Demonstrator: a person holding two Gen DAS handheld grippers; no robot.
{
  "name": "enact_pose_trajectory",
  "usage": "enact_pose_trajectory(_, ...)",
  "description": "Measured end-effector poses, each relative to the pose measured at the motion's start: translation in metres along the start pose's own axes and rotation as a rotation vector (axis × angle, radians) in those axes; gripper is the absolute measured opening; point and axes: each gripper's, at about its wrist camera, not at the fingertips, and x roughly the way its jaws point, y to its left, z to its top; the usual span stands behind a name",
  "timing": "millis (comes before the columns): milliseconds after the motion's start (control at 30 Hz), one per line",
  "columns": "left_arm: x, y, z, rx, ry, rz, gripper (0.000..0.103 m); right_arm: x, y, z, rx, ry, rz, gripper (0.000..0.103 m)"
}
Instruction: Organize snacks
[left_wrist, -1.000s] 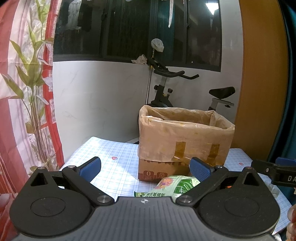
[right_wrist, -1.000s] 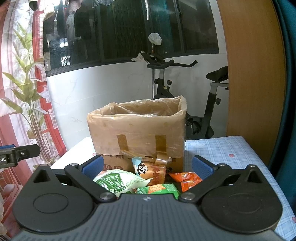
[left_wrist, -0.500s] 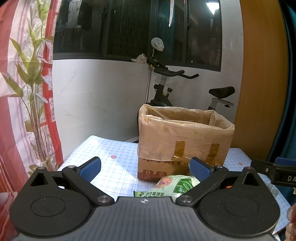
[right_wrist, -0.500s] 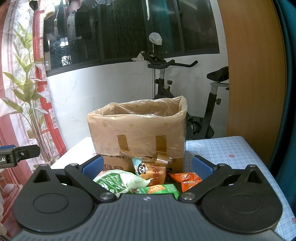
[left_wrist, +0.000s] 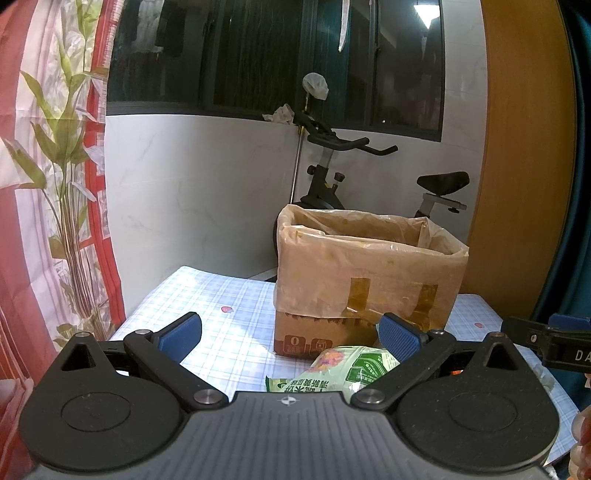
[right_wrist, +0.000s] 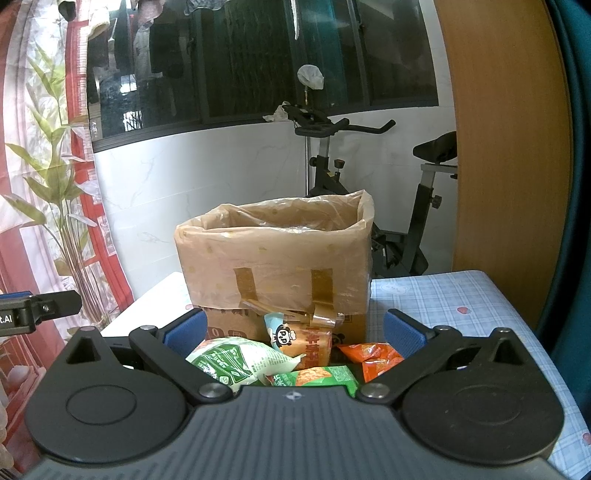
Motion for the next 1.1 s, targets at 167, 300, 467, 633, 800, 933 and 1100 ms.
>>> enact_pose_trajectory(167, 0.002, 0.002, -0.003, -0.011, 0.000, -0.004, 0.103, 0.000, 0.000, -0.001, 0.000, 0.000, 0.001, 0.103)
enact_pose_trajectory(300, 0.006, 0.004, -0.006, -0.017, 0.017, -0.003, 0.102, 0.001, 0.000, -0.004, 0.006, 0.006, 0.000, 0.103)
enact_pose_trajectory(467, 0.009, 0.006, -0.004, -0.010, -0.008, 0.010, 0.102, 0.004, -0.002, -0.011, 0.017, 0.016, 0.004, 0.103)
enact_pose_trajectory(633, 0.020, 0.013, -0.009, -0.046, -0.022, 0.001, 0.102, 0.017, -0.003, -0.018, 0.025, 0.029, 0.023, 0.103)
enact_pose_trajectory(800, 0.039, 0.017, -0.021, -0.003, 0.032, 0.015, 0.102, 0.040, -0.004, -0.035, 0.032, 0.087, 0.040, 0.102)
enact_pose_trajectory(933, 0.052, 0.015, -0.033, 0.018, 0.074, 0.000, 0.102, 0.058, 0.000, -0.051, 0.000, 0.132, 0.037, 0.101)
enact_pose_trajectory(1100, 0.068, 0.010, -0.042, 0.024, 0.107, -0.051, 0.102, 0.073, 0.002, -0.060, -0.060, 0.145, 0.016, 0.101)
